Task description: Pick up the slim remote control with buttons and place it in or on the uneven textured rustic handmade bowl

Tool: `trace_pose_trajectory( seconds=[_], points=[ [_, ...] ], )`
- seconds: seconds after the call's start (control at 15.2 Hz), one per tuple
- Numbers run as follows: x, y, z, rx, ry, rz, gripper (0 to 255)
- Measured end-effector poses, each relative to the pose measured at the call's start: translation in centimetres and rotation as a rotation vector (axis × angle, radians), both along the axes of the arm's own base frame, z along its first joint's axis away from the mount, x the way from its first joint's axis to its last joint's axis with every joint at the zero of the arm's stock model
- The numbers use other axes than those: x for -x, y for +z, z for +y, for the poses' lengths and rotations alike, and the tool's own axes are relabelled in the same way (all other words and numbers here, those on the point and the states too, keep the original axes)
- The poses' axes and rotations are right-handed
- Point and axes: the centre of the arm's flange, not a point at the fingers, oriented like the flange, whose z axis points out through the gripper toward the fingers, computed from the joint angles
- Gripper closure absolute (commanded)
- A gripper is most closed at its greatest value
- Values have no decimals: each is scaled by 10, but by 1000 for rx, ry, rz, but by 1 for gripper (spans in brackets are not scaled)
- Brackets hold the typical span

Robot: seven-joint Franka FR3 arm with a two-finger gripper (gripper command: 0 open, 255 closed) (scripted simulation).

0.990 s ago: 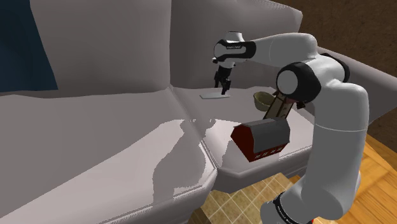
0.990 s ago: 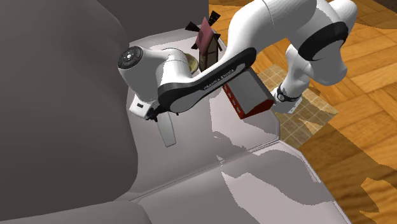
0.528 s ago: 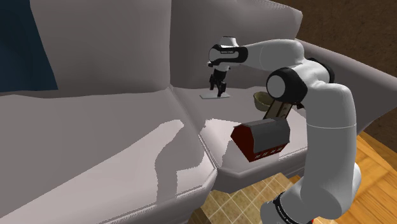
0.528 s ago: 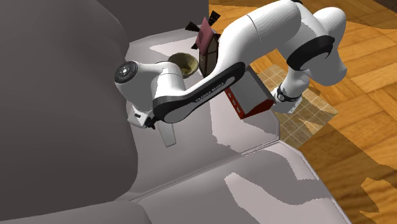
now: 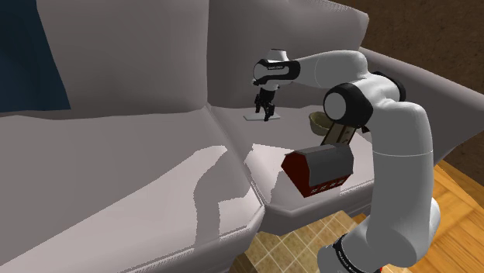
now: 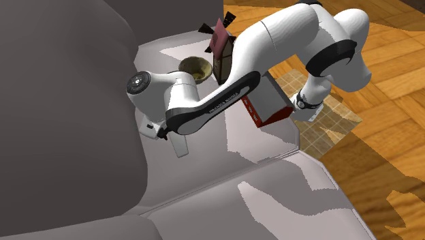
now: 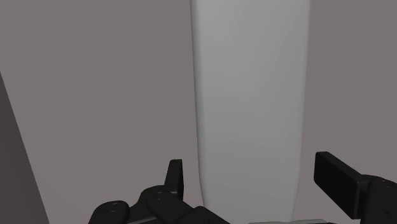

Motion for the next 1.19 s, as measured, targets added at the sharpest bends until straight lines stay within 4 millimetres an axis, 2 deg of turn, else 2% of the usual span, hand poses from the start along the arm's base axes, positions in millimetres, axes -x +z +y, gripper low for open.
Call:
trace_pose_trajectory(
  seconds=[0.07,0.13,0.79,1.19],
  points=[
    [0,0,0,0,0,0,0],
    [0,0,0,0,0,0,255],
    [0,0,0,0,0,0,255],
    [1,26,0,0,0,0,255]
  ],
)
